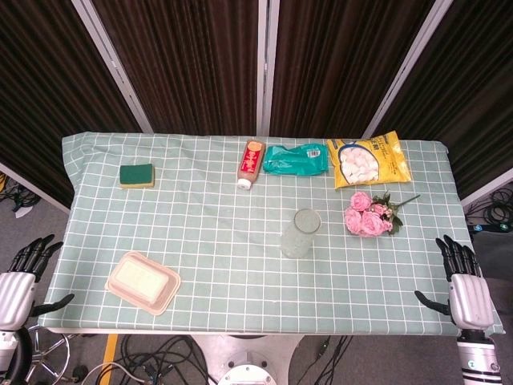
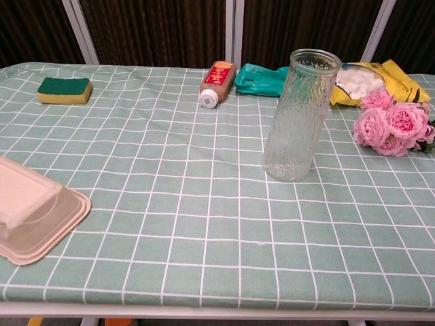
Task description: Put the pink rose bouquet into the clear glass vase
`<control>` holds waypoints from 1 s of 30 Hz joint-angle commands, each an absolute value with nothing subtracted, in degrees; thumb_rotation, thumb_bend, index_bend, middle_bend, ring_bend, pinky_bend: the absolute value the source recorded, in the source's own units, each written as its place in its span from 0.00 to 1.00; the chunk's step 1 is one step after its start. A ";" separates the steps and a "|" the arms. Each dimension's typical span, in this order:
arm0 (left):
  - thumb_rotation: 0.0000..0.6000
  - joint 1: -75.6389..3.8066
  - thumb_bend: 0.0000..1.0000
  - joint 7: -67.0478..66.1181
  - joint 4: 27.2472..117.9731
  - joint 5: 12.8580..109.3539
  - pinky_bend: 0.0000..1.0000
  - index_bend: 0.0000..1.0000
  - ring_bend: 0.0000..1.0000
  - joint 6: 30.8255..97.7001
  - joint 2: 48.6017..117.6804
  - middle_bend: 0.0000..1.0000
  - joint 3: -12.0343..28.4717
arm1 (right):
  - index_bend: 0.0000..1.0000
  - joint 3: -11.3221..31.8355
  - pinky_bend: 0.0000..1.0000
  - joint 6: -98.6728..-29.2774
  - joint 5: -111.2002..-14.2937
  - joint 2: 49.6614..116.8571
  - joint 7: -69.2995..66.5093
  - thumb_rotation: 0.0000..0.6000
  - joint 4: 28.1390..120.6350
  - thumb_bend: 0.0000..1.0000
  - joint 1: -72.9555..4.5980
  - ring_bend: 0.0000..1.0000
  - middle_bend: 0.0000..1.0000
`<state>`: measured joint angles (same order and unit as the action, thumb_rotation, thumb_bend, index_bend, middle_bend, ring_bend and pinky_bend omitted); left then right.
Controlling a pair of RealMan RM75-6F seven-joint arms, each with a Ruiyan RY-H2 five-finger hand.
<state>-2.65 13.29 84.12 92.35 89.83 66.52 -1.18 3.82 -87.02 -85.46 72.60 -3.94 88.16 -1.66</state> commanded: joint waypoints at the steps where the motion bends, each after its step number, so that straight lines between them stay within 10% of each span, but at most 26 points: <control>1: 1.00 -2.61 0.06 13.22 84.19 92.38 0.12 0.11 0.00 89.90 66.48 0.02 -1.19 | 0.00 3.85 0.00 -87.04 -85.41 72.56 -3.97 1.00 88.12 0.00 -1.63 0.00 0.00; 30: 1.00 -1.98 0.06 13.05 83.81 91.66 0.12 0.11 0.00 90.46 66.09 0.02 -0.90 | 0.00 12.50 0.00 -62.12 -68.86 75.87 16.64 1.00 81.00 0.01 -18.66 0.00 0.00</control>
